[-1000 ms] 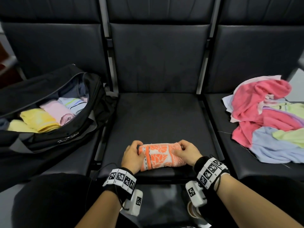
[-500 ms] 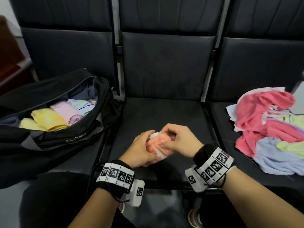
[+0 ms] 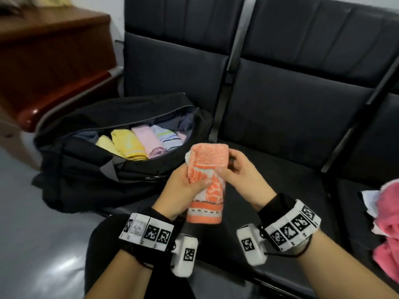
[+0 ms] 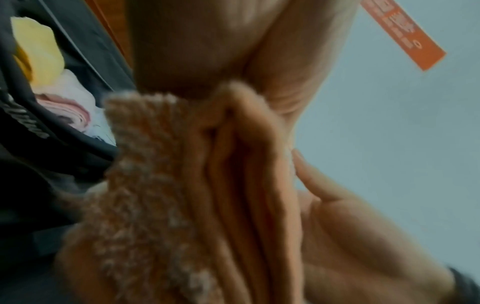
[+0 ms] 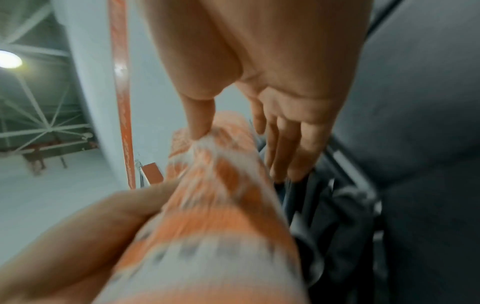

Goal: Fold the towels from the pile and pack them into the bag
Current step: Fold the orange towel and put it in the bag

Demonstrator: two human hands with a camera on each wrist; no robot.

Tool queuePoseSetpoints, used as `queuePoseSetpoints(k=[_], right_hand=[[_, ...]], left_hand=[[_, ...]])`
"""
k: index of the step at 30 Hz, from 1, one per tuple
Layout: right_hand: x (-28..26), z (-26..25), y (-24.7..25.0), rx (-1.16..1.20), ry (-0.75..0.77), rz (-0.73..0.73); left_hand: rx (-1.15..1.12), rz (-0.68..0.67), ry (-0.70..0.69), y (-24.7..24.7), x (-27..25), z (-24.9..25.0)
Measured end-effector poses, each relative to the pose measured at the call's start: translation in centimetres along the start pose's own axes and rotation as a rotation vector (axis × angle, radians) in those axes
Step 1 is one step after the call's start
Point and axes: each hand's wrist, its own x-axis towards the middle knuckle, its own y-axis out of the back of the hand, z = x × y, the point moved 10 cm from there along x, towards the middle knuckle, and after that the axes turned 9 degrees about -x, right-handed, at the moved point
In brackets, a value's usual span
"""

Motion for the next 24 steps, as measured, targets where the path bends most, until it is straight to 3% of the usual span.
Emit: queuePoseSetpoints(k=[3, 12, 14, 18, 20, 24], right_hand=[[1.9, 0.1, -5.3, 0.084, -0.024, -0.154], [10.0, -4.2, -12.8, 0.132, 0.068, -0.252], [12.0, -4.4, -14.0, 0.116, 0.057, -0.258], [15.7, -4.5, -15.9, 0.112, 0.018, -0.250], [17.4, -4.9, -16.8, 0.117, 0.009, -0.240], [20.8, -6.0, -19.2, 0.094, 0.026, -0.228]], left_hand=[[-0.022, 0.101, -0.023, 4.1, 0.4, 1.6], [0.012, 0.127, -0.009, 14.3, 2.9, 4.8], [0.116, 0.246, -0.055, 18.4, 3.3, 5.9], [0.428, 0.633, -0.176, 28.6, 2.8, 9.4], [0.622, 0.714, -0.128, 32.6, 3.1, 10.1], [0.914, 0.738, 0.114, 38.7, 4.8, 9.0]])
